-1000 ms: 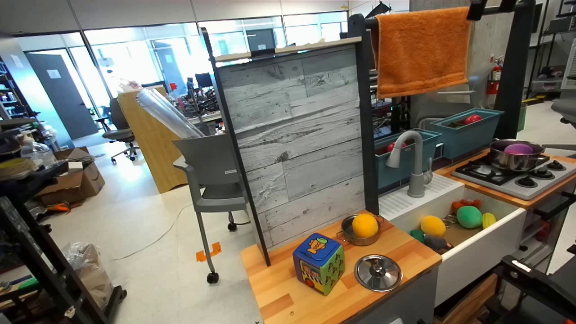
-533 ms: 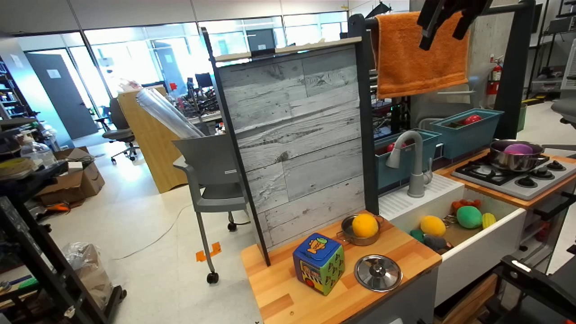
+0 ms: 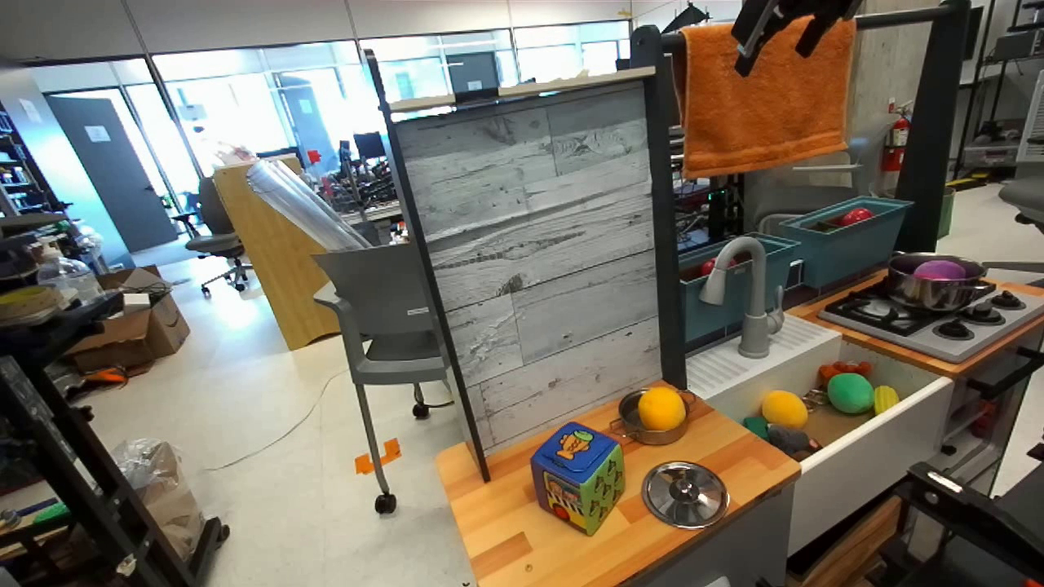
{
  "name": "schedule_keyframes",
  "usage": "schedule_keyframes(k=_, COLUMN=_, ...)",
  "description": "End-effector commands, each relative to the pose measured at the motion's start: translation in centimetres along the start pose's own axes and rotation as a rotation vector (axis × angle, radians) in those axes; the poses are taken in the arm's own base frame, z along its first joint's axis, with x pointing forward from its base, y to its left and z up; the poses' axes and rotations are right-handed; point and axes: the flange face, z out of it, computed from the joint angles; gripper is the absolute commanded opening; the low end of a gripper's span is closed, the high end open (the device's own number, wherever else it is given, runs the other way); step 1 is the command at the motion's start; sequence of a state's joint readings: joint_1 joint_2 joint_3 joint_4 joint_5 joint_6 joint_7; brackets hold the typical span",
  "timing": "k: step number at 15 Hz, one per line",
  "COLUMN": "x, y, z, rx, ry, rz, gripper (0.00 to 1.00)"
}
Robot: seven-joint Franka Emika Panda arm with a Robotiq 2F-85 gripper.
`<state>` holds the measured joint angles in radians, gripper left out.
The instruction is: Unhang the orange towel and put it in the sink
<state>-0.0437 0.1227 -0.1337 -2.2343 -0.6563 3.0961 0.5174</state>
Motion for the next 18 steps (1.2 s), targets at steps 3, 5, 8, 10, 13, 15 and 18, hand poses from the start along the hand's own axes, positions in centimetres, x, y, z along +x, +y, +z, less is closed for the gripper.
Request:
schedule_keyframes(k=3, x=-0.1, y=-3.6, z=3.7, rx=0.022, ry=-0.024, rz=-0.037, gripper=1.00)
schedule_keyframes(k=5, x=-0.7, y=-5.5, z=4.5, rx=0.049, ry=-0.021, rz=-0.059, gripper=1.00)
schedule_keyframes(k=8, x=0.7, y=-6.8, z=5.0, rx=0.065, ry=0.039, rz=-0.043, gripper=1.00)
schedule_keyframes(k=10, x=2.6, y=-6.4, z=5.1, rx=0.053, ry=0.101, rz=-0.014, gripper=1.00)
schedule_keyframes(k=13, x=4.3, y=-5.4, z=6.4, rx=0.000, ry=0.141, rz=0.000, gripper=1.00)
schedule_keyframes(k=15, x=4.0, y=-5.3, z=7.5, rx=-0.025, ry=0.137, rz=-0.004, gripper=1.00)
schedule_keyframes(k=18, x=3.4, y=-5.4, z=9.6, rx=-0.065, ry=0.131, rz=0.003, gripper=0.75)
